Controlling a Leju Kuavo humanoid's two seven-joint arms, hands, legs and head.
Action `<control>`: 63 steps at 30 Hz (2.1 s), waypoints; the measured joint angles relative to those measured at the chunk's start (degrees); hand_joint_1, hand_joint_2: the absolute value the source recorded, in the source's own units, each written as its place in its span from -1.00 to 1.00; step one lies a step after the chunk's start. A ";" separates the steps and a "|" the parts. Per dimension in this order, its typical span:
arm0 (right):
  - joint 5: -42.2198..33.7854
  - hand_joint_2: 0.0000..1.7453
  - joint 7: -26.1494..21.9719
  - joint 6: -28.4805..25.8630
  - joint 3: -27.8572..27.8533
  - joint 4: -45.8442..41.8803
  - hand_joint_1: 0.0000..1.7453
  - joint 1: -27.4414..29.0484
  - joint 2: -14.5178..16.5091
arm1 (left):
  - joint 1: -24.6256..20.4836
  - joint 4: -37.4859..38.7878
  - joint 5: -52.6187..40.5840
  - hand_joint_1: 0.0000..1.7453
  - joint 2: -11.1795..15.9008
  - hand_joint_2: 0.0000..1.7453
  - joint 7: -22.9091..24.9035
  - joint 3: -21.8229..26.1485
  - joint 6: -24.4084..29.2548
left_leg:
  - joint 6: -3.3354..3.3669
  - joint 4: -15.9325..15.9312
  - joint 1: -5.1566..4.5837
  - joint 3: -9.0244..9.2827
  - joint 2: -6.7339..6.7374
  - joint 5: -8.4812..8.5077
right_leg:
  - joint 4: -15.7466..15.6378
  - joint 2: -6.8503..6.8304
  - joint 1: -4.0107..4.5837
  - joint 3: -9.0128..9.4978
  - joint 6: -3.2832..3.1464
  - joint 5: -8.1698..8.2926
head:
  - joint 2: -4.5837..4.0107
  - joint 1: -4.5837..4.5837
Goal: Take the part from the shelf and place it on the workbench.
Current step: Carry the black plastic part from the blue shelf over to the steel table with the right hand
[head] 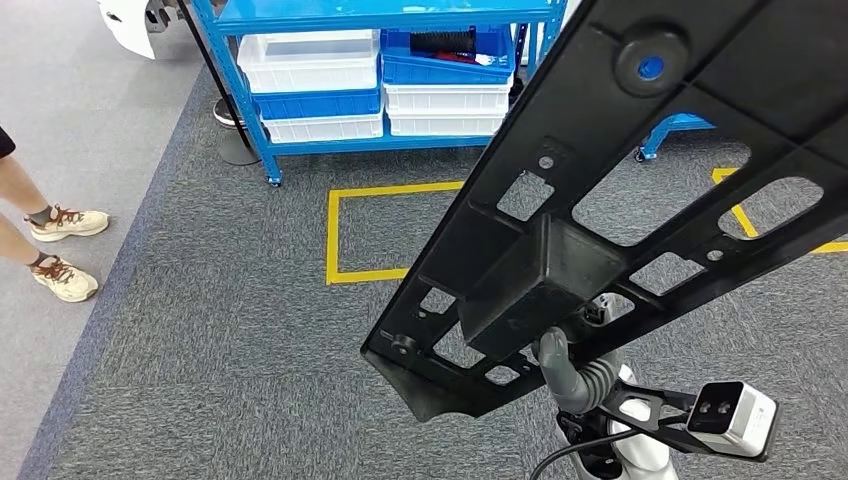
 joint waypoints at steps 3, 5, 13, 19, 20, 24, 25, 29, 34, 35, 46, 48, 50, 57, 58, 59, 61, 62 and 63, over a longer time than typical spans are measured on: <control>0.01 1.00 0.00 0.00 0.00 -0.03 1.00 0.24 0.09 | 0.09 0.00 0.00 -1.00 0.02 1.00 0.00 0.00 0.00 | -0.25 3.55 0.20 -1.39 0.01 0.10 | 0.20 0.03 0.01 -0.23 0.05 0.13 | 0.00 0.00; 0.09 1.00 -0.19 -0.05 -0.01 -0.14 1.00 0.31 0.13 | 0.07 0.00 -0.01 -1.00 0.05 1.00 -0.01 0.00 0.00 | -0.17 -3.78 0.37 2.20 0.00 4.04 | 0.44 0.10 -0.01 -0.25 0.27 0.12 | 0.00 0.00; -0.91 1.00 -1.71 0.76 -1.75 -2.09 1.00 0.85 0.13 | -0.10 0.00 0.47 -1.00 0.09 1.00 -0.27 0.10 0.12 | 2.40 -12.01 0.29 5.09 0.50 7.32 | 4.34 0.47 0.09 -2.64 2.74 -1.97 | 0.00 0.00; -0.48 1.00 -0.98 -0.07 -2.83 -2.55 1.00 0.74 0.01 | -0.10 0.00 0.74 -1.00 0.33 1.00 -0.65 0.43 -0.15 | 3.05 -11.77 -0.15 4.32 2.51 7.65 | 14.13 0.00 -0.01 -6.08 3.01 -5.49 | 0.00 0.00; -0.45 1.00 -0.98 -0.55 -2.92 -2.76 1.00 0.70 -0.07 | -0.12 0.00 0.74 -1.00 0.35 1.00 -0.78 0.47 -0.21 | 3.01 -11.73 -0.23 4.37 2.84 7.63 | 10.05 -0.77 0.08 -3.74 2.70 -3.60 | 0.00 0.00; -0.79 1.00 -1.14 -1.79 -3.20 -3.87 1.00 0.51 -0.49 | -0.08 0.00 1.07 -1.00 0.45 1.00 -1.16 0.97 -0.16 | 2.15 -11.51 -0.83 4.41 4.35 7.51 | 0.88 -3.52 1.11 0.63 1.34 -1.21 | 0.00 0.00; -0.91 1.00 -1.20 -1.90 -3.27 -4.09 1.00 0.56 -0.66 | -0.08 0.00 1.17 -1.00 0.49 1.00 -1.19 1.14 -0.10 | 1.87 -11.57 -0.87 4.46 4.88 7.52 | 0.79 -2.81 0.99 0.48 1.05 -0.97 | 0.00 0.00; -1.76 1.00 -0.99 -2.75 -3.56 -4.29 1.00 -0.09 -1.13 | -0.06 0.00 1.23 -1.00 0.62 1.00 -1.32 1.37 0.10 | 0.62 -5.80 -0.41 2.22 1.54 3.38 | 0.18 -0.62 0.35 0.11 -0.04 0.01 | 0.00 -0.01; -5.58 1.00 1.30 -5.09 -6.12 -1.41 1.00 -5.75 -3.03 | 0.10 0.00 0.20 -1.00 1.02 1.00 -1.91 1.36 -0.40 | 0.13 2.94 -0.05 -1.67 -0.11 1.31 | 0.45 2.88 0.33 -0.77 -0.06 0.73 | 0.00 0.00; -6.11 1.00 1.33 -5.14 -6.96 -1.05 1.00 -6.20 -3.57 | 0.08 0.00 -0.05 -1.00 1.13 1.00 -2.07 1.36 -0.66 | 0.15 -0.86 0.13 0.17 -0.56 3.48 | 0.59 3.47 0.31 -0.78 0.10 0.75 | 0.00 0.00; -9.06 1.00 0.29 -7.03 -16.24 -1.35 1.00 -3.97 -8.16 | 0.13 0.00 -1.78 -1.00 1.92 1.00 -2.42 1.20 -2.30 | 3.04 -11.78 0.41 4.43 0.17 7.50 | 13.43 1.03 0.06 -7.80 3.59 -5.51 | 0.00 0.00; -10.21 1.00 0.32 -7.17 -18.26 -1.62 1.00 -2.47 -9.11 | 0.24 0.00 -2.12 -1.00 2.10 1.00 -2.35 1.16 -2.53 | 3.05 -11.73 0.34 4.35 1.40 7.45 | 17.05 0.69 -0.14 -9.29 3.90 -6.27 | 0.00 0.00; -12.29 1.00 0.57 -5.77 -20.95 -1.71 1.00 -1.21 -10.35 | 0.14 0.00 -2.48 -1.00 2.29 1.00 -1.99 1.13 -2.82 | 2.94 -11.69 0.30 4.45 2.54 7.32 | 12.10 -0.08 -0.19 -6.44 3.89 -3.30 | 0.00 0.00; -13.44 1.00 2.96 3.23 -32.81 -0.32 1.00 -0.51 -11.77 | -0.19 0.00 -3.08 -1.00 2.68 1.00 -0.91 1.09 -2.88 | 1.06 -11.14 -0.35 4.82 4.69 6.11 | 0.76 -1.16 0.45 -1.04 1.34 0.37 | 0.00 0.00; -12.62 1.00 3.18 3.71 -33.05 -0.54 1.00 -0.36 -11.68 | -0.26 0.01 -3.15 -1.00 2.68 1.00 -0.87 1.09 -2.85 | 0.77 -9.90 -0.28 4.37 3.68 5.14 | 0.58 -0.66 0.28 -1.03 0.96 0.52 | 0.00 -0.01; -11.78 1.00 3.33 4.05 -33.10 -0.87 1.00 -0.19 -11.50 | -0.27 0.01 -3.23 -1.00 2.68 1.00 -0.81 1.09 -2.82 | 0.53 -7.50 -0.19 3.35 2.33 3.58 | 0.45 -0.19 0.14 -1.00 0.63 0.63 | 0.00 -0.01; -10.46 1.00 3.58 4.40 -32.92 -1.64 1.00 0.24 -10.96 | -0.15 0.02 -3.35 -1.00 2.70 1.00 -0.64 1.09 -2.77 | 0.32 0.23 -0.10 -0.13 0.34 -0.23 | 0.44 0.86 0.24 -1.08 0.22 0.68 | 0.00 -0.01; -10.06 1.00 3.67 4.46 -32.83 -1.96 1.00 0.50 -10.68 | -0.06 0.02 -3.37 -1.00 2.72 1.00 -0.55 1.09 -2.76 | 0.29 3.63 -0.11 -1.76 0.07 -1.36 | 0.47 1.48 0.32 -1.10 0.15 0.69 | 0.00 -0.01; -9.80 1.00 3.73 4.51 -32.76 -2.21 1.00 0.73 -10.48 | 0.00 0.02 -3.37 -1.00 2.73 1.00 -0.48 1.09 -2.75 | 0.33 5.33 -0.11 -2.64 -0.02 -1.41 | 0.51 2.13 0.39 -1.09 0.11 0.70 | 0.00 -0.01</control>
